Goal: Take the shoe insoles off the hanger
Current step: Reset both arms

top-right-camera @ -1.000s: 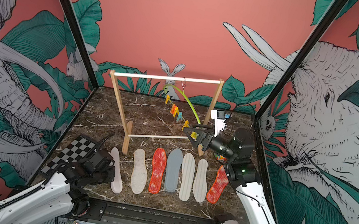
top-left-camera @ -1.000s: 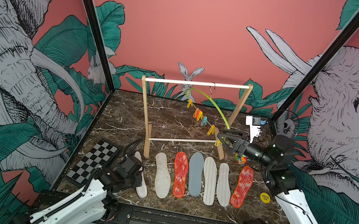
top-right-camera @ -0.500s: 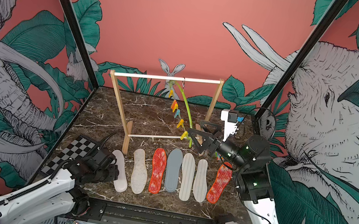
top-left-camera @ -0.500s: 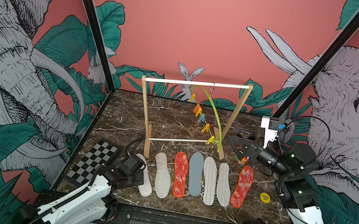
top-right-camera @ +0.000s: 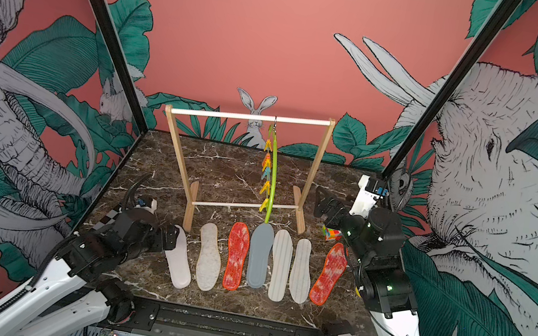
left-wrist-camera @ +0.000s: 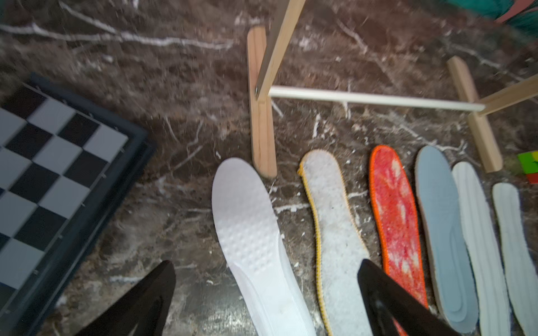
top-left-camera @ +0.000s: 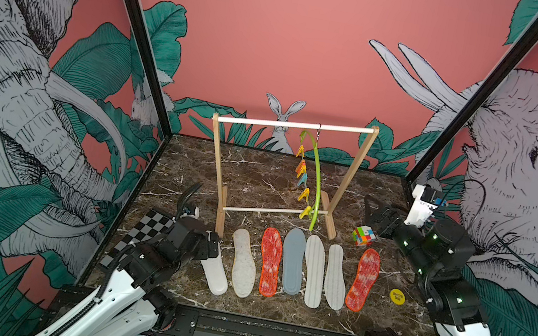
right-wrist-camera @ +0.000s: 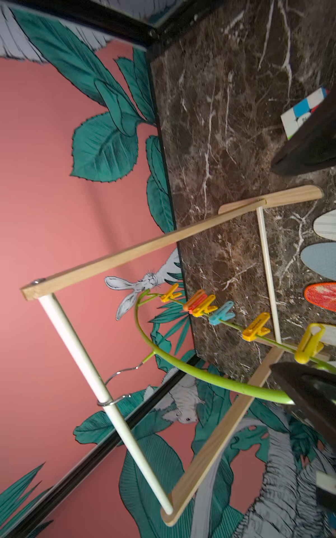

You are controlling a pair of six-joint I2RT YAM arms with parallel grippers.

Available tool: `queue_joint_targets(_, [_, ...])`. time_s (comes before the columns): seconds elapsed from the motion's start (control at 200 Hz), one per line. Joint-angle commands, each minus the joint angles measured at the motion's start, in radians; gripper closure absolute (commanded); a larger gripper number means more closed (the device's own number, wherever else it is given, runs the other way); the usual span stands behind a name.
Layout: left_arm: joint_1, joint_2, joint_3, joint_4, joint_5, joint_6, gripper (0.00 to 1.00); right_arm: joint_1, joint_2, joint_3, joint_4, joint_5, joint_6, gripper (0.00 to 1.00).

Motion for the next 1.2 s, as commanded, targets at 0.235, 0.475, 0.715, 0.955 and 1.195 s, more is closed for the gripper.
queue_joint_targets(0.235, [0.005, 0.04, 0.075, 0.276, -0.198, 0.315, 0.02, -0.013, 0.027, -0.202, 0.262, 0.203, -0.09, 0.0])
queue_joint_targets(0.475, [0.12, 0.149, 0.057, 0.59, -0.349, 0.474, 0.01, -0.11, 0.209, -0.246, 0.464, 0.279, -0.112, 0.01])
queue_joint_targets(0.715, [0.38, 0.173, -0.069, 0.74, -0.268, 0.414, 0.01, -0.246, 0.334, -0.325, 0.586, 0.391, -0.119, 0.01])
queue_joint_targets(0.955, [0.495, 0.337, -0.224, 1.006, -0.246, 0.449, 0.01, -0.266, 0.504, -0.35, 0.679, 0.629, -0.309, 0.01])
queue_joint_targets(1.195, [0.495, 0.597, -0.237, 1.172, -0.279, 0.499, 0.01, -0.265, 0.673, -0.398, 0.793, 0.556, -0.349, 0.01])
